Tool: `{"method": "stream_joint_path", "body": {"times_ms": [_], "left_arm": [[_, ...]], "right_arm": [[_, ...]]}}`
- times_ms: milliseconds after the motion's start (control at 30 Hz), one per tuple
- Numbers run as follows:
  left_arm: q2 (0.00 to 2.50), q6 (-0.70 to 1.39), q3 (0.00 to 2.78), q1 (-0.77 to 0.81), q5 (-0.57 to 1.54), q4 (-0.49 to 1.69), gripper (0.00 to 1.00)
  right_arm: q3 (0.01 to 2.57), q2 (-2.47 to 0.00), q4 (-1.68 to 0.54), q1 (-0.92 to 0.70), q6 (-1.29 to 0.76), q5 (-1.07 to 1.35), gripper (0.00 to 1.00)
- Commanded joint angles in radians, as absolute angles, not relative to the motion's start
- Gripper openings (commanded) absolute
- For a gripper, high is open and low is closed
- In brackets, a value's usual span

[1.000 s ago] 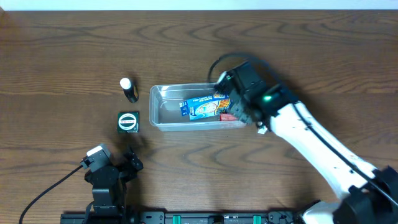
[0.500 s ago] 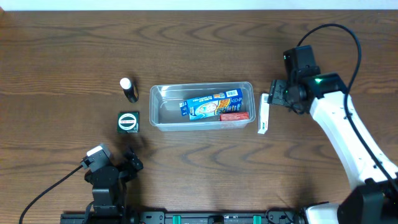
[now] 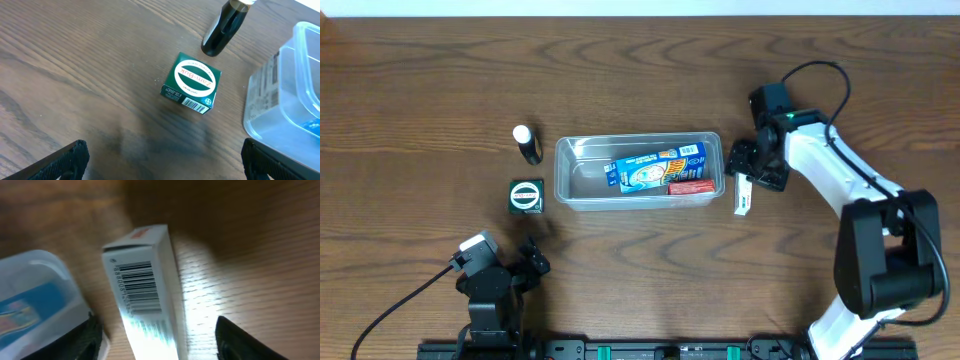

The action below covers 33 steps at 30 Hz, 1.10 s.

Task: Pack container
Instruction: 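Grasp the white-and-green box with the right gripper, then place the white box into the container and open the gripper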

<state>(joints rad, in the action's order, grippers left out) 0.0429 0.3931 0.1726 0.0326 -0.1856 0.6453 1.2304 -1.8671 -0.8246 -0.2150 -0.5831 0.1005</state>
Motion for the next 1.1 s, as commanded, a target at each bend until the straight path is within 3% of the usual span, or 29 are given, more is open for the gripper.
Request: {"method": "stream_joint_path", "body": {"times_ms": [0,133,367,700,767,1067], "left_arm": [[0.035,0.395,0.160,0.027,-0.191,0.642,0.98],[0.035,0.395,0.160,0.027,-0.191,0.642,0.98],[0.035,0.395,0.160,0.027,-0.191,0.642,0.98],[0.035,0.395,0.160,0.027,-0.191,0.642,0.98],[0.035,0.395,0.160,0.027,-0.191,0.642,0.98],[0.035,0.395,0.160,0.027,-0.191,0.642,0.98]], "right_arm": [[1.222,-1.880,-0.826,-0.193,-0.598,0.138,0.60],[1.222,-1.874,-0.826,-0.176,-0.591,0.126,0.52],[1.223,-1.849,-0.839,-0.139,-0.485,0.098,0.27],[1.225,-1.656,-0.855,-0.150,-0.349,0.041,0.20],[1.231,-1.591,-0.854,-0.165,-0.308,0.041,0.13],[1.241,-1.356,-0.771,-0.393,0.124,0.042,0.06]]}}
